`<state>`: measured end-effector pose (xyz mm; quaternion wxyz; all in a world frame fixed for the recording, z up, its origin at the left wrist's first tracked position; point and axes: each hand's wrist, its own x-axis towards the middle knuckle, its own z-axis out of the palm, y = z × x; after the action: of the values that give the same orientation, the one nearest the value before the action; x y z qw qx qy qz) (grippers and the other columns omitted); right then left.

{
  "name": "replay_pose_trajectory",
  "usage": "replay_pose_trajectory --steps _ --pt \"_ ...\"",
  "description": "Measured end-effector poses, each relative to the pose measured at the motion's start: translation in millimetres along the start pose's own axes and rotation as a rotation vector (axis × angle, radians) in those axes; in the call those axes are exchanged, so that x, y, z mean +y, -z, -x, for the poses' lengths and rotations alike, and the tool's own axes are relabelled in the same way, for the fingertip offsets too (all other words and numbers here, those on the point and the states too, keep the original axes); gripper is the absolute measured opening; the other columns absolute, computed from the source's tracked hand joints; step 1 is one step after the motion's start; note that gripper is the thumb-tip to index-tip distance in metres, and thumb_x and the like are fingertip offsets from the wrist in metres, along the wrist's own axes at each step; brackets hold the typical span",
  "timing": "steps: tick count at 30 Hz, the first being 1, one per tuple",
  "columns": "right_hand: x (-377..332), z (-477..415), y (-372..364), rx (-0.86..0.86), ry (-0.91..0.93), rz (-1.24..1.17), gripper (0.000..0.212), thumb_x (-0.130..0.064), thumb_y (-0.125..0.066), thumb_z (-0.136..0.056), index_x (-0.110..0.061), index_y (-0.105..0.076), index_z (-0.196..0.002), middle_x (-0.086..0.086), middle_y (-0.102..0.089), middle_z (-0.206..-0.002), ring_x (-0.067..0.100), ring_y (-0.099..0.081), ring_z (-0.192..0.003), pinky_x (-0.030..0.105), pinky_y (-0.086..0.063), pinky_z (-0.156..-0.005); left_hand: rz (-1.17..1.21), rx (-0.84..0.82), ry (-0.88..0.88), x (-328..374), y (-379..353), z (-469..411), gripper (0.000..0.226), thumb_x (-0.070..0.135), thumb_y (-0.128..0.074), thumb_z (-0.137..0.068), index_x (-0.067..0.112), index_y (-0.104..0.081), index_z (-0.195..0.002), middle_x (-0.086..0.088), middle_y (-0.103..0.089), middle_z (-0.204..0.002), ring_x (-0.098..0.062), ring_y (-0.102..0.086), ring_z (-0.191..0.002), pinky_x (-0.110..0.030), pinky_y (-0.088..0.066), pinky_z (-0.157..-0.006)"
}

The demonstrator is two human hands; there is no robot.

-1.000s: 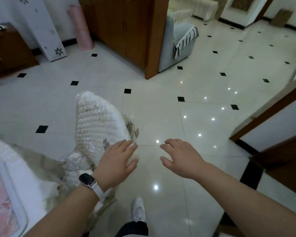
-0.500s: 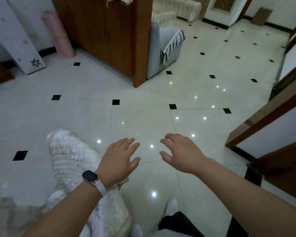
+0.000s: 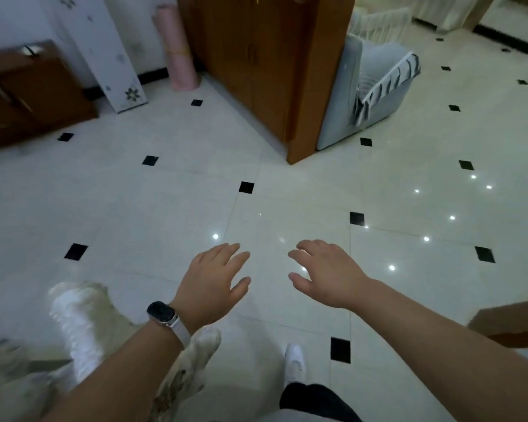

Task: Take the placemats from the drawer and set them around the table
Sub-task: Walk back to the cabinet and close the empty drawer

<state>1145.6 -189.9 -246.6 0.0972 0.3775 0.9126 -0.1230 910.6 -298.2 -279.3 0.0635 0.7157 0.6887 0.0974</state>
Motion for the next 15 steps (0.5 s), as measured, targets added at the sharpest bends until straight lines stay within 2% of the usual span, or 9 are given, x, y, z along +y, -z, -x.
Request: replay_pose_trajectory --steps 5,7,11,15 --pt "35 -72 42 0.025 0.147 0.049 0.068 -0.059 -0.02 -0.086 -0.022 -0.048 -0.136 0.002 -0.047 -0.141 0.024 -0.044 -0.126 0.038 -0.036 -0.101 -0.044 0.057 0.129 -1 24 -46 0.052 0.049 -0.043 -0.087 0.021 -0.06 -0.127 -0.003 -0.059 -0.132 -0.025 -0.054 -0.123 -0.041 -0.044 -0.096" --pt "34 -95 54 0.054 0.204 0.024 0.067 -0.059 -0.022 -0.087 -0.021 -0.048 -0.136 0.003 -0.047 -0.141 0.024 -0.044 -0.126 0.038 -0.036 -0.101 -0.058 0.072 0.165 -9 32 -55 0.051 0.048 -0.043 -0.087 0.021 -0.06 -0.127 -0.003 -0.059 -0.132 -0.026 -0.054 -0.122 -0.041 -0.044 -0.096" --pt "28 -147 69 0.079 0.325 0.04 0.053 -0.052 -0.039 -0.095 -0.023 -0.046 -0.138 0.0 -0.047 -0.14 0.022 -0.042 -0.126 0.036 -0.034 -0.101 -0.076 0.092 0.273 -35 48 -74 0.051 0.048 -0.043 -0.087 0.022 -0.059 -0.127 -0.003 -0.059 -0.133 -0.026 -0.054 -0.123 -0.042 -0.044 -0.096" --pt "15 -201 81 0.061 0.384 0.047 0.052 -0.052 -0.04 -0.096 -0.024 -0.045 -0.139 -0.001 -0.045 -0.142 0.021 -0.041 -0.128 0.037 -0.033 -0.104 -0.079 0.121 0.328 -67 51 -88 0.049 0.046 -0.047 -0.085 0.02 -0.061 -0.125 -0.004 -0.059 -0.132 -0.026 -0.054 -0.122 -0.041 -0.044 -0.095"
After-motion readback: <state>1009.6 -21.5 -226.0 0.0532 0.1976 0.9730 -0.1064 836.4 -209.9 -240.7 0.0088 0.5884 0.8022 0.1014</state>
